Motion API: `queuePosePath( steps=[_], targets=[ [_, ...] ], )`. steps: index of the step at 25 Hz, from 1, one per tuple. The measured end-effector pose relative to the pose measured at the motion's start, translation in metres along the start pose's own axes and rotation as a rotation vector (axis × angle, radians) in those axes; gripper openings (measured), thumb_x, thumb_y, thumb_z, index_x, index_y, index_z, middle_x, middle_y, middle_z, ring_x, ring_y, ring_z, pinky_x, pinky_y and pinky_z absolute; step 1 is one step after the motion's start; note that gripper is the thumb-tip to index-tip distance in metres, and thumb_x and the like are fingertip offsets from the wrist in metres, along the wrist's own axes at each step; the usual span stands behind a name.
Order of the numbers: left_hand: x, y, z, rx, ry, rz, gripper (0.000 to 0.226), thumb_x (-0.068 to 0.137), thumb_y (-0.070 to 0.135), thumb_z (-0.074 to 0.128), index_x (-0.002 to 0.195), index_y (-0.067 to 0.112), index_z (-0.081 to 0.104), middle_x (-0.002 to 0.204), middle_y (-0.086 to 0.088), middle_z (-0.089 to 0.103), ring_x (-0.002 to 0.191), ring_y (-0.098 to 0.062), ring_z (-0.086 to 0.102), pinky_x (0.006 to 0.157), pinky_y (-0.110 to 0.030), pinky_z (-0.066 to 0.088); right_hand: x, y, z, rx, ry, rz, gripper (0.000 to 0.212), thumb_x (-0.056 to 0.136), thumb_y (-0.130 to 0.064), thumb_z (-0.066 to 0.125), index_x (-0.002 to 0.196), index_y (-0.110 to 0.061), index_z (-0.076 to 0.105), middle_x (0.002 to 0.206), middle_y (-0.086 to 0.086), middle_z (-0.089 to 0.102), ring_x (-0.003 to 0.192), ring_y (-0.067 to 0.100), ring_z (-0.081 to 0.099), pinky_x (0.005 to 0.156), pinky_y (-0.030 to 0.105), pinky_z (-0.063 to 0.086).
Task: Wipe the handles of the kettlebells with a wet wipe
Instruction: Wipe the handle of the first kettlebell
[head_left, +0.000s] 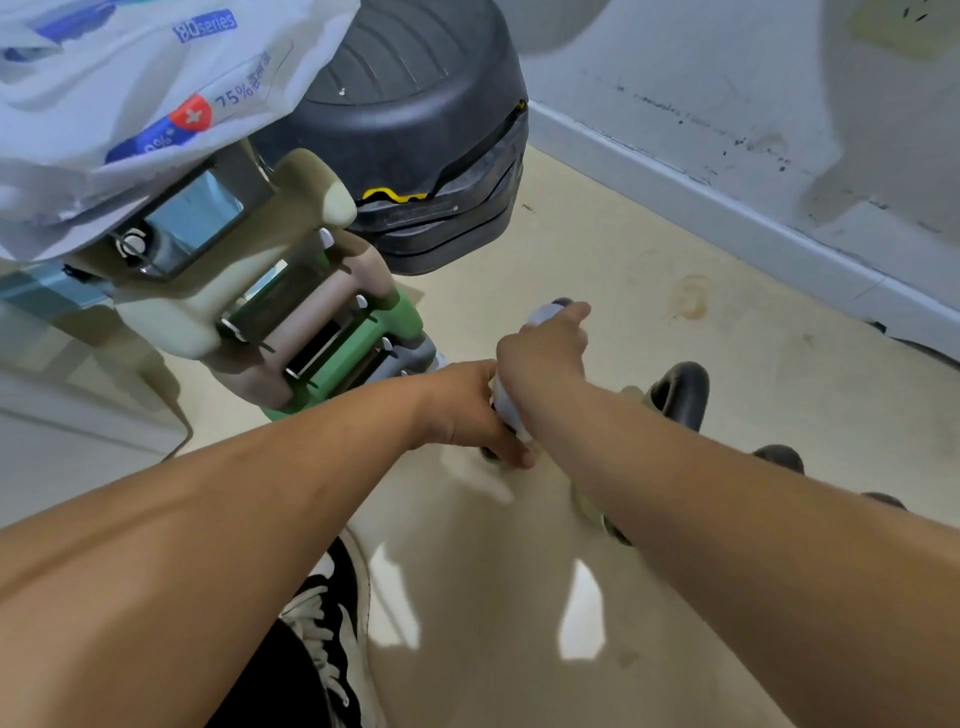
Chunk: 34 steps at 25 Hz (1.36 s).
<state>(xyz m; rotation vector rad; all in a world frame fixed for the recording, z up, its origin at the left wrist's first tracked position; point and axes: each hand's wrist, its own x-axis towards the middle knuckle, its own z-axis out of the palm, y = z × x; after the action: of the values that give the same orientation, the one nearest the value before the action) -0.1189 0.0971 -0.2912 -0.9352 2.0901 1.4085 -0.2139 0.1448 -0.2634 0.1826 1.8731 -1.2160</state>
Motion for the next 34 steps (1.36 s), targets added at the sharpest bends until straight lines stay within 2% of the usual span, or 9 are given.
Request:
queuePosePath(
  steps=[3,7,11,17,20,24,27,29,34],
  targets=[
    [-0.001,0.003,0.002,0.100,-0.040,0.049,0.028,0.071,0.017,0.087,0.092,0.027,0.071,0.083,0.012,0.073,0.078,-0.006,0.066,0.074,-0.021,0.054,-0.008,0.026,0.000,-0.162,-0.006,-0.102,0.078,0.099,-0.015,0.046,0.160,-0.025,-0.002,0.160,0.002,0.032,0.135,0.031,0.046,0.109,0.042,0.041],
    [0.005,-0.007,-0.002,0.143,0.010,-0.049,0.088,0.041,0.053,0.093,0.118,0.031,0.056,0.106,0.011,0.071,0.100,-0.015,0.069,0.093,-0.039,0.057,0.011,-0.019,-0.003,-1.074,-0.043,-0.209,0.036,0.087,-0.028,0.062,0.120,-0.020,0.048,0.119,0.008,0.050,0.110,0.031,0.053,0.075,0.031,0.039],
    [0.005,-0.004,-0.008,0.167,-0.013,-0.091,0.129,0.036,0.064,0.091,0.147,0.030,0.034,0.142,0.012,0.055,0.123,-0.017,0.060,0.105,-0.039,0.049,0.026,-0.054,-0.007,-1.810,-0.161,-0.233,0.052,0.063,-0.022,0.081,0.106,-0.023,0.053,0.113,0.009,0.054,0.099,0.037,0.057,0.074,0.038,0.044],
    [-0.001,-0.001,-0.015,0.090,0.000,-0.066,0.108,0.029,0.062,0.097,0.123,0.028,0.056,0.117,0.010,0.067,0.111,-0.017,0.067,0.102,-0.038,0.052,0.010,0.017,-0.016,-0.983,0.126,-0.551,0.077,0.101,-0.041,0.043,0.161,-0.016,0.001,0.167,0.010,-0.012,0.148,0.036,0.014,0.118,0.045,0.029],
    [-0.009,0.003,-0.020,0.095,0.002,-0.110,0.105,0.048,0.047,0.095,0.138,0.026,0.046,0.139,0.010,0.051,0.122,-0.017,0.061,0.106,-0.040,0.049,0.002,0.018,-0.036,-0.930,0.217,-0.851,0.063,0.103,-0.037,0.044,0.159,-0.021,0.018,0.166,0.003,0.001,0.149,0.028,0.016,0.114,0.043,0.037],
    [-0.010,0.006,-0.020,0.076,-0.040,-0.154,0.068,0.067,0.024,0.083,0.127,0.013,0.053,0.122,-0.006,0.067,0.119,-0.027,0.064,0.101,-0.040,0.053,0.000,0.046,-0.048,-1.064,-0.035,-1.074,0.038,0.106,-0.026,0.037,0.136,-0.010,0.055,0.152,0.007,0.041,0.148,0.028,0.023,0.116,0.040,0.036],
    [0.001,0.001,-0.022,0.045,-0.007,-0.188,0.061,0.065,0.017,0.066,0.124,0.009,0.052,0.118,-0.012,0.070,0.118,-0.031,0.065,0.097,-0.042,0.058,0.019,0.042,-0.052,-1.056,-0.100,-1.081,0.043,0.106,-0.031,0.031,0.121,-0.011,0.065,0.144,0.003,0.055,0.148,0.027,0.027,0.121,0.041,0.029],
    [0.013,-0.006,-0.027,0.057,0.118,-0.220,0.074,0.065,0.017,0.058,0.138,0.016,0.047,0.122,-0.005,0.064,0.114,-0.033,0.064,0.094,-0.043,0.058,0.042,0.021,-0.047,-1.121,-0.068,-1.055,0.041,0.101,-0.032,0.030,0.083,-0.017,0.063,0.103,0.005,0.062,0.119,0.029,0.049,0.104,0.044,0.044],
    [0.027,-0.011,-0.026,0.078,0.224,-0.226,0.075,0.064,0.020,0.055,0.139,0.022,0.047,0.122,-0.004,0.062,0.106,-0.030,0.065,0.090,-0.043,0.059,0.063,-0.035,-0.040,-0.876,-0.234,-0.421,0.010,0.084,-0.013,0.052,0.075,-0.014,0.055,0.079,0.003,0.052,0.074,0.025,0.046,0.058,0.028,0.036]
  ],
)
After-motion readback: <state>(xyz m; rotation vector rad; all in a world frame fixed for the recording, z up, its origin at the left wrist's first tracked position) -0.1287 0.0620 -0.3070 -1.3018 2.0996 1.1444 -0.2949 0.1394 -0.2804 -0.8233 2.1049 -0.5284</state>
